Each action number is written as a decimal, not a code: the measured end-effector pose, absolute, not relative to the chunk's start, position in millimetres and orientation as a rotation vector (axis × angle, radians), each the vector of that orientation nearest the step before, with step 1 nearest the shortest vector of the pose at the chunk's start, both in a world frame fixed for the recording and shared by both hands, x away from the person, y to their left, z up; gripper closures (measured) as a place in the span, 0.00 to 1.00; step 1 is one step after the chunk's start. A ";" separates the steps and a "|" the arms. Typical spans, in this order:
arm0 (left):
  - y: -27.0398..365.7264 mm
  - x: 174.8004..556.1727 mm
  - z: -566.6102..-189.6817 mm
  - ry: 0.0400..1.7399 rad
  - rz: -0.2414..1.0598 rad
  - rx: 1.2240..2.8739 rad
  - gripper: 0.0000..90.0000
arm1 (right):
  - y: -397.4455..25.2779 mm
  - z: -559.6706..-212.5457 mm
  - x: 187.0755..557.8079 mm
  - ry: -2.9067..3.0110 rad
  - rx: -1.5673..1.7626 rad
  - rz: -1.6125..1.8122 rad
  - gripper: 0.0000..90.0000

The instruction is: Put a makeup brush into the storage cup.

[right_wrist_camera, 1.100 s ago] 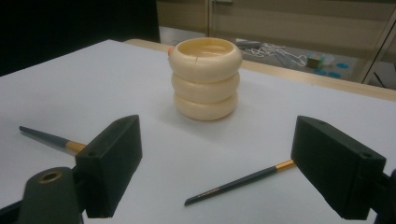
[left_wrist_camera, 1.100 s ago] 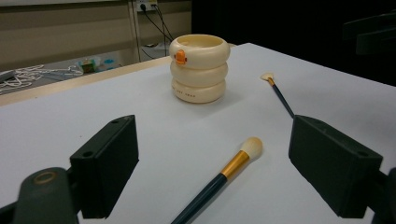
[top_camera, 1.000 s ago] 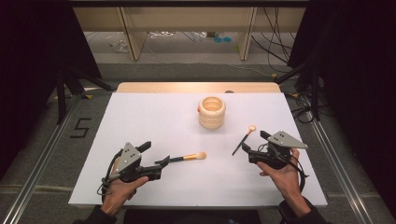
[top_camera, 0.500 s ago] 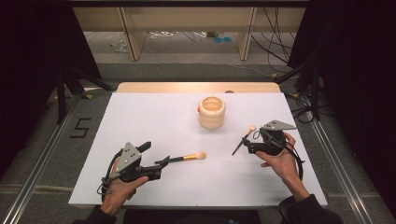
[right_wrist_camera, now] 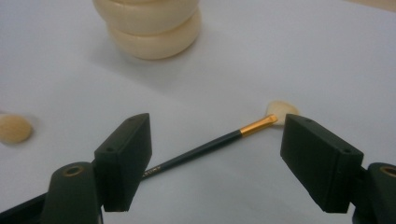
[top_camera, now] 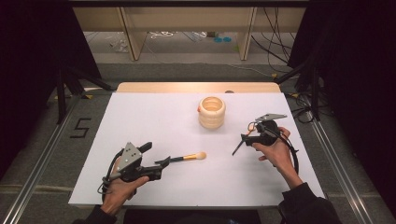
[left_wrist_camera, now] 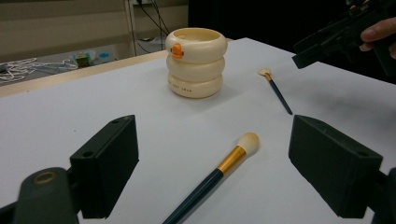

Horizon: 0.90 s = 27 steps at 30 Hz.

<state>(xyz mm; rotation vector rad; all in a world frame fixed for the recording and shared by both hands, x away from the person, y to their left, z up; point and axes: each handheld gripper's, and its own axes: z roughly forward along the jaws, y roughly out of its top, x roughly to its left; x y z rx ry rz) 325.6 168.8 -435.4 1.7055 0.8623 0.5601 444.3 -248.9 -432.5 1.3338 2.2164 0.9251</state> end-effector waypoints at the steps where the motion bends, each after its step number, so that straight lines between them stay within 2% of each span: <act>1: 168.8 325.6 -435.5 0.862 0.558 1.707 0.18 | -247.2 -432.0 446.0 2.222 1.380 0.910 0.27; 14: 168.7 326.2 -435.4 0.861 0.552 1.708 0.18 | -239.9 -446.2 473.7 2.308 1.427 0.753 0.30; 27: 168.2 326.8 -435.6 0.857 0.551 1.700 0.18 | -237.2 -452.3 484.3 2.354 1.456 0.682 0.30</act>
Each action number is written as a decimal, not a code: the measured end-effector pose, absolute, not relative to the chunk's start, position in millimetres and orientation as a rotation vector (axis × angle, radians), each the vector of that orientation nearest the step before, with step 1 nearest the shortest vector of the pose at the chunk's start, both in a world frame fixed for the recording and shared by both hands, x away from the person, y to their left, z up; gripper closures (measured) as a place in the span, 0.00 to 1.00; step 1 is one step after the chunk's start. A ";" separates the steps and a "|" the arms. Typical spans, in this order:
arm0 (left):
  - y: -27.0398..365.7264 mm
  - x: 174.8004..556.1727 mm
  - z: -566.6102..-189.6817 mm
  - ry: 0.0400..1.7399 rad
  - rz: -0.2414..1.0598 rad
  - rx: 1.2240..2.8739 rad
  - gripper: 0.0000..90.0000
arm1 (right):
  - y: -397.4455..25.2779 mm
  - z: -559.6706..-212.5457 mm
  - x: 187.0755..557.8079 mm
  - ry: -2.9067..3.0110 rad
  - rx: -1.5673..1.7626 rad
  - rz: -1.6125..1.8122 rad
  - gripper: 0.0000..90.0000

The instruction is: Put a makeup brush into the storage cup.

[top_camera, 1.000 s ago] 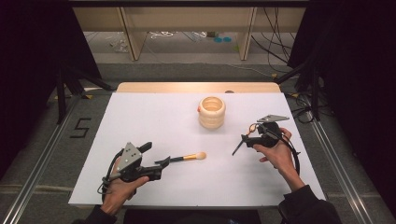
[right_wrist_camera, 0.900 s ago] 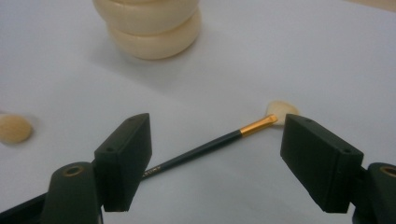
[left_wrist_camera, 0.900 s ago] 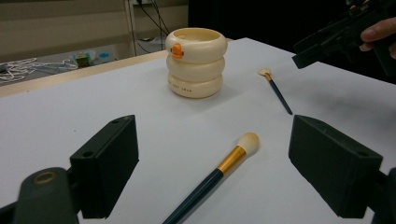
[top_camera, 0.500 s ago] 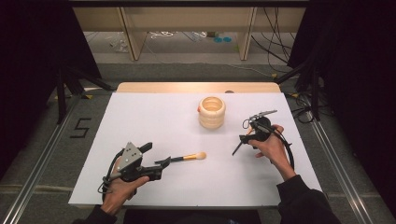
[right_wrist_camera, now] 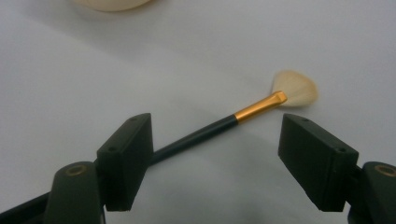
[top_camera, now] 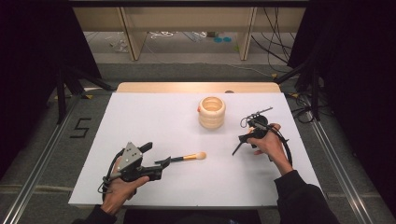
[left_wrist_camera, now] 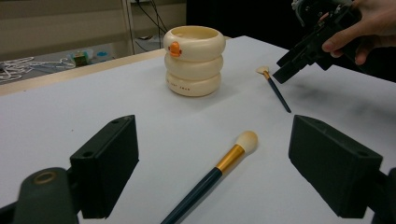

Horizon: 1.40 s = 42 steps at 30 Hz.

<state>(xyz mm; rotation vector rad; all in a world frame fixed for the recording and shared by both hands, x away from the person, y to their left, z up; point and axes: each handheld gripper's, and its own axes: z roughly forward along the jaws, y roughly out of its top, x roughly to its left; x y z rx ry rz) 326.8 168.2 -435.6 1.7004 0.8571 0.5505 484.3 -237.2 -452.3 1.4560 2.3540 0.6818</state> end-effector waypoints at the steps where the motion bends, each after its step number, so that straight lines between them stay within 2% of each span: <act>1: 168.3 326.3 -435.0 0.863 0.555 1.704 0.18 | -236.3 -452.6 485.1 2.351 1.462 0.676 0.30; 31: 168.3 326.1 -434.8 0.874 0.549 1.691 0.18 | -227.7 -460.8 497.5 2.460 1.491 0.551 0.39; 42: 170.0 326.2 -433.7 0.865 0.559 1.698 0.18 | -228.0 -456.2 497.8 2.518 1.515 0.484 0.51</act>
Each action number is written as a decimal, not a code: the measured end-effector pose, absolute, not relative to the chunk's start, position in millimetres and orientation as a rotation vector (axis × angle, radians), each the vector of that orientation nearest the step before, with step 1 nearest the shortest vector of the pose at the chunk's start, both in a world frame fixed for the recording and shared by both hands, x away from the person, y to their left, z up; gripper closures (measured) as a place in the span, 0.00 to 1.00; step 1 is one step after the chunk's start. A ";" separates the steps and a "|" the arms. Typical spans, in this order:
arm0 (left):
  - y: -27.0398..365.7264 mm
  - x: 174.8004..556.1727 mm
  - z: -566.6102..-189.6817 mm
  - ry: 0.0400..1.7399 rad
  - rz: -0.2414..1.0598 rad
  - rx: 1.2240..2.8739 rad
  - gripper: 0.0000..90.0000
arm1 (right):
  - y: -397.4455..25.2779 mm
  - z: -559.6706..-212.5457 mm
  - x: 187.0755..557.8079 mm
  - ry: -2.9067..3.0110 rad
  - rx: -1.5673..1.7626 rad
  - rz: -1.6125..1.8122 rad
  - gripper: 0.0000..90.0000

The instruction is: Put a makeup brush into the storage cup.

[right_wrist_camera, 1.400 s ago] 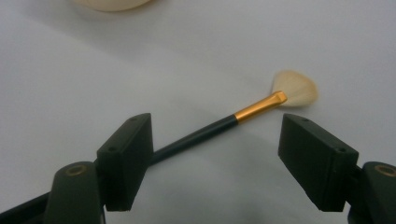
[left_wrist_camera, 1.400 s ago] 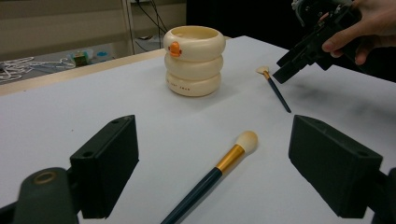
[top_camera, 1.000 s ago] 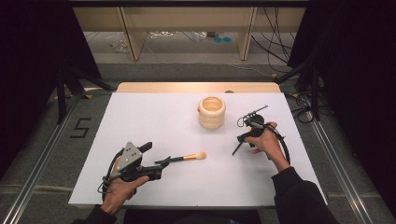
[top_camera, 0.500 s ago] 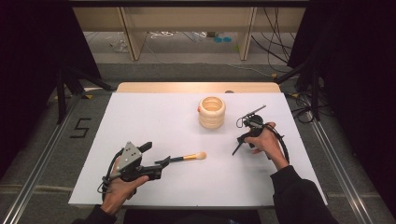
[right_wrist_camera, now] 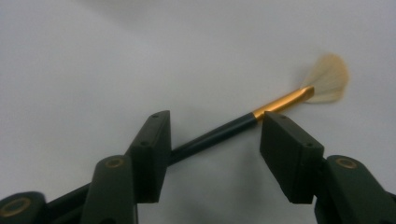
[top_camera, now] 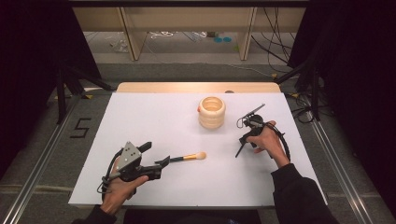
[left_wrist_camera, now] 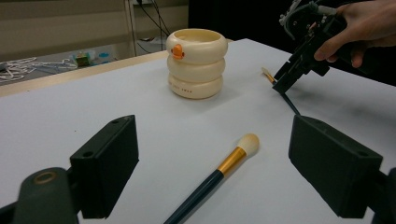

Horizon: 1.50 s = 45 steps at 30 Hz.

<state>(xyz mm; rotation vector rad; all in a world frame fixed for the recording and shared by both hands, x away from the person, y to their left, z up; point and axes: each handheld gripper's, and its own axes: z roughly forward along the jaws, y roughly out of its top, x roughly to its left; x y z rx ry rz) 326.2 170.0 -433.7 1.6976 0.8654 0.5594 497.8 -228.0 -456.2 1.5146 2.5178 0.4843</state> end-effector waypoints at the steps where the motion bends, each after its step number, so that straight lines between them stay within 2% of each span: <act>1: 169.9 326.2 -433.5 0.866 0.558 1.696 0.18 | -231.9 -458.7 500.4 2.549 1.409 0.482 0.52; 2: 169.9 326.2 -433.5 0.865 0.559 1.697 0.18 | -228.3 -457.2 497.5 2.551 1.513 0.454 0.52; 3: 169.9 326.1 -433.5 0.865 0.559 1.697 0.18 | -230.6 -458.5 499.4 2.564 1.445 0.459 0.52; 7: 170.3 326.3 -433.4 0.867 0.560 1.694 0.18 | -226.9 -456.4 496.4 2.566 1.525 0.405 0.53; 22: 170.3 326.2 -433.9 0.881 0.552 1.688 0.18 | -239.1 -454.1 507.1 2.670 1.426 0.376 0.77; 27: 170.4 327.0 -434.1 0.860 0.556 1.692 0.18 | -242.2 -452.0 509.6 2.718 1.409 0.322 0.82; 45: 170.5 327.1 -434.1 0.863 0.562 1.706 0.18 | -231.8 -451.3 517.5 2.758 1.356 0.174 0.88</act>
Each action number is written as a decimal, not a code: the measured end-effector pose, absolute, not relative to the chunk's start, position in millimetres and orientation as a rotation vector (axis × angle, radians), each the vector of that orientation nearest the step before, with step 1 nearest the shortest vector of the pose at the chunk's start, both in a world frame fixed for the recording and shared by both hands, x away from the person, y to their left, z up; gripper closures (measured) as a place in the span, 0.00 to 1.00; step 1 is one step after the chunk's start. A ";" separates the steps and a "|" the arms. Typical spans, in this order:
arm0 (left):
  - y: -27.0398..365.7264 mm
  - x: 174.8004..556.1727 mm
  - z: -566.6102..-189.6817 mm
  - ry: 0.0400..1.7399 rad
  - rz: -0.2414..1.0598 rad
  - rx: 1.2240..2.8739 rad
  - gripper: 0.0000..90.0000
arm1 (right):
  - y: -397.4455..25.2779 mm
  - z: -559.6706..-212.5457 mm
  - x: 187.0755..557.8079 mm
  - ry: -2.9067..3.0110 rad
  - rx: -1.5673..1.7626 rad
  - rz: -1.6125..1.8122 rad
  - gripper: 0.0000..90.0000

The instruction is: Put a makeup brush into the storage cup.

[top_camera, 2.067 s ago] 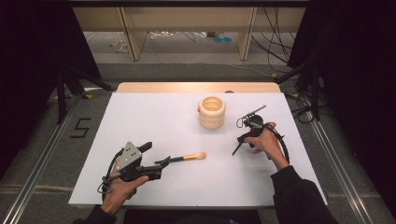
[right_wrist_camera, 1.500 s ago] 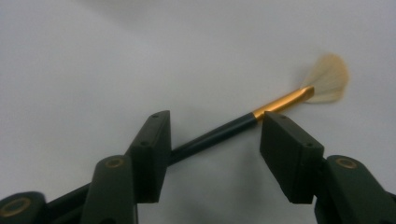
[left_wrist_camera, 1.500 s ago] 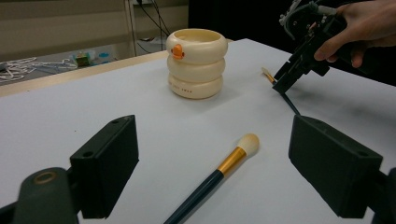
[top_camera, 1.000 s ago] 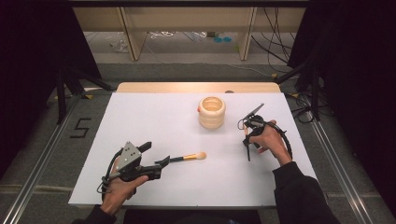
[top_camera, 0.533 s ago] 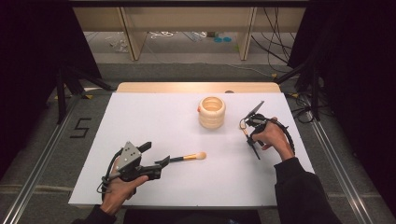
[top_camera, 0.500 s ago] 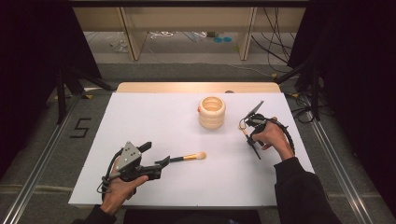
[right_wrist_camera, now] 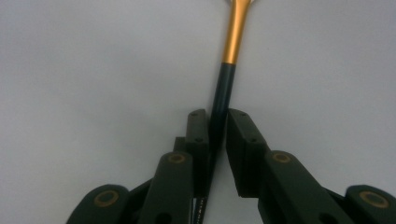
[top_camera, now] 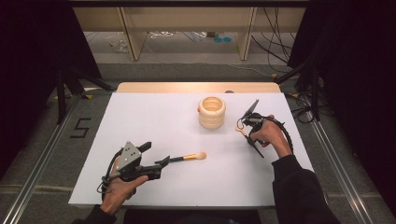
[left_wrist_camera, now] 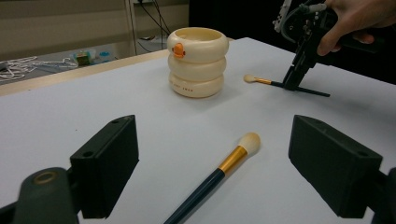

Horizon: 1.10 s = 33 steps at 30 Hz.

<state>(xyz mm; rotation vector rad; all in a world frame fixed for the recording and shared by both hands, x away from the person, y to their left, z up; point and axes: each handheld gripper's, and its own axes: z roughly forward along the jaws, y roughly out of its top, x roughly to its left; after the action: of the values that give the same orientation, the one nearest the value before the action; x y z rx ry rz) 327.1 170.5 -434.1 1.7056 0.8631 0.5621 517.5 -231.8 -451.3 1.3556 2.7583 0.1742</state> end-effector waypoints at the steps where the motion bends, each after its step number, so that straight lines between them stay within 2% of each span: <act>1: 170.5 327.0 -434.2 0.863 0.562 1.706 0.18 | -231.1 -451.8 517.8 2.759 1.352 0.170 0.88; 7: 171.1 326.6 -433.7 0.862 0.563 1.705 0.18 | -225.7 -451.2 519.7 2.785 1.336 0.118 0.92; 19: 171.4 327.2 -433.4 0.872 0.558 1.698 0.18 | -220.5 -449.5 518.9 2.790 1.321 0.071 0.92; 33: 173.2 327.4 -432.9 0.876 0.564 1.698 0.18 | -237.4 -432.1 520.0 2.735 1.258 0.257 0.92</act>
<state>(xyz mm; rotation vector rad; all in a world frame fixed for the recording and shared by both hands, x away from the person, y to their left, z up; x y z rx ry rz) 327.4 173.2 -432.9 1.6982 0.8762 0.5643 520.0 -237.4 -432.1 1.2582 2.7345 0.2572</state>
